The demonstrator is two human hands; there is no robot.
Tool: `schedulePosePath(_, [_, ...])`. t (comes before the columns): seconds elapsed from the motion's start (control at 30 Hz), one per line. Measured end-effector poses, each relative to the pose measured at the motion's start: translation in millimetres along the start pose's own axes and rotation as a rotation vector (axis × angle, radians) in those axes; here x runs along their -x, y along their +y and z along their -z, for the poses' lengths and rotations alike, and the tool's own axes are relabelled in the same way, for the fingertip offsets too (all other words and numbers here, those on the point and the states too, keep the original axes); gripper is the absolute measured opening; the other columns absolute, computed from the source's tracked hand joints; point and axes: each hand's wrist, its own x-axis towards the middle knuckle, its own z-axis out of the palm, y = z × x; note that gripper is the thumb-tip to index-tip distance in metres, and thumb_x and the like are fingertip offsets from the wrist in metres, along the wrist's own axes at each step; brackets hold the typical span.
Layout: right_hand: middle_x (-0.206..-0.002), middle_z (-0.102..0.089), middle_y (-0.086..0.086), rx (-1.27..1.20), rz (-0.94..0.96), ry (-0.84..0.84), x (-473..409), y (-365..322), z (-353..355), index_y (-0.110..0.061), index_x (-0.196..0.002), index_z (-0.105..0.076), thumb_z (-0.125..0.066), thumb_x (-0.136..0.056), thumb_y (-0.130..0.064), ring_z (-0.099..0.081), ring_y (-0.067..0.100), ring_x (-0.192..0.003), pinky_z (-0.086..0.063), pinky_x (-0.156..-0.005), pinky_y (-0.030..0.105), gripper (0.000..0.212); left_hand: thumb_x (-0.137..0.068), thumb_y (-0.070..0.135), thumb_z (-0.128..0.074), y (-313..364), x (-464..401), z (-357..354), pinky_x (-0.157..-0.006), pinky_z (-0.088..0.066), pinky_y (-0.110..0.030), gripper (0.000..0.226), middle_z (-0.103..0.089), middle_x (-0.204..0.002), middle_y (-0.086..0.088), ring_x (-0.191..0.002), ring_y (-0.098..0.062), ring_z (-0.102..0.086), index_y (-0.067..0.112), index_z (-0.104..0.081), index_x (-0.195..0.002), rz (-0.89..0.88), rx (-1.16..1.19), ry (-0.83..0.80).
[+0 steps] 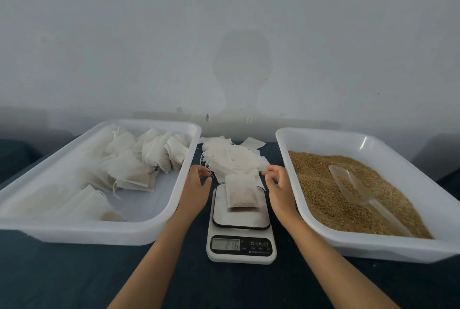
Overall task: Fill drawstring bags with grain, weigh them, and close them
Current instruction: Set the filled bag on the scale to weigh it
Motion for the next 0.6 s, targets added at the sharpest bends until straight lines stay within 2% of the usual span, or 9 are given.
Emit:
schedulePosePath(0.07, [-0.107,-0.062,0.003,0.010,-0.021,-0.011,-3,0,-2,-0.010,-0.115,-0.051,-0.047,-0.096,-0.010,-0.057,0.009,-0.099,-0.040,-0.081,0.014,0.019,-0.089,0.005,-0.055,3,-1,-3,-0.086,-0.041,-0.023,0.015,-0.059,-0.097,0.001,-0.095,-0.015,-0.056,0.016,-0.049,-0.096,0.016,0.029,-0.021])
schedulePosePath(0.17, [-0.105,-0.062,0.003,0.049,-0.069,-0.046,-6,-1,-5,-0.011,-0.117,-0.050,-0.049,-0.096,-0.012,-0.058,0.012,-0.096,-0.044,-0.083,0.024,0.021,-0.091,0.008,-0.055,7,-2,-8,-0.081,-0.037,-0.019,0.014,-0.058,-0.097,0.004,-0.092,-0.011,-0.054,0.016,-0.047,-0.099,0.031,-0.006,-0.069])
schedulePosePath(0.27, [-0.103,-0.060,0.001,0.080,-0.121,-0.106,-7,-2,-10,-0.010,-0.118,-0.050,-0.052,-0.095,-0.014,-0.057,0.014,-0.096,-0.047,-0.085,0.031,0.024,-0.093,0.018,-0.055,14,-4,-16,-0.081,-0.039,-0.023,0.014,-0.056,-0.098,0.008,-0.094,-0.012,-0.054,0.015,-0.047,-0.105,0.065,-0.051,-0.181])
schedulePosePath(0.37, [-0.100,-0.056,-0.003,0.105,-0.134,-0.149,-7,-4,-14,-0.011,-0.118,-0.051,-0.056,-0.093,-0.013,-0.054,0.010,-0.094,-0.042,-0.082,0.021,0.025,-0.096,0.026,-0.050,23,-7,-22,-0.090,-0.043,-0.031,0.023,-0.060,-0.107,0.001,-0.102,-0.017,-0.056,0.013,-0.051,-0.115,0.073,-0.118,-0.283])
schedulePosePath(0.43, [-0.098,-0.058,-0.001,0.097,-0.132,-0.152,-6,-6,-16,-0.012,-0.115,-0.052,-0.058,-0.091,-0.011,-0.055,0.010,-0.091,-0.042,-0.077,0.017,0.025,-0.096,0.028,-0.050,30,-8,-25,-0.093,-0.044,-0.036,0.021,-0.063,-0.108,-0.002,-0.102,-0.019,-0.058,0.016,-0.056,-0.112,0.048,-0.149,-0.305])
schedulePosePath(0.6, [-0.081,-0.057,-0.003,0.090,-0.066,-0.121,2,-12,-13,-0.018,-0.101,-0.057,-0.063,-0.086,-0.002,-0.056,0.010,-0.080,-0.042,-0.068,0.011,0.024,-0.091,0.033,-0.057,41,-6,-23,-0.085,-0.045,-0.033,0.013,-0.063,-0.093,0.005,-0.091,-0.013,-0.057,0.022,-0.063,-0.097,-0.070,-0.254,-0.305])
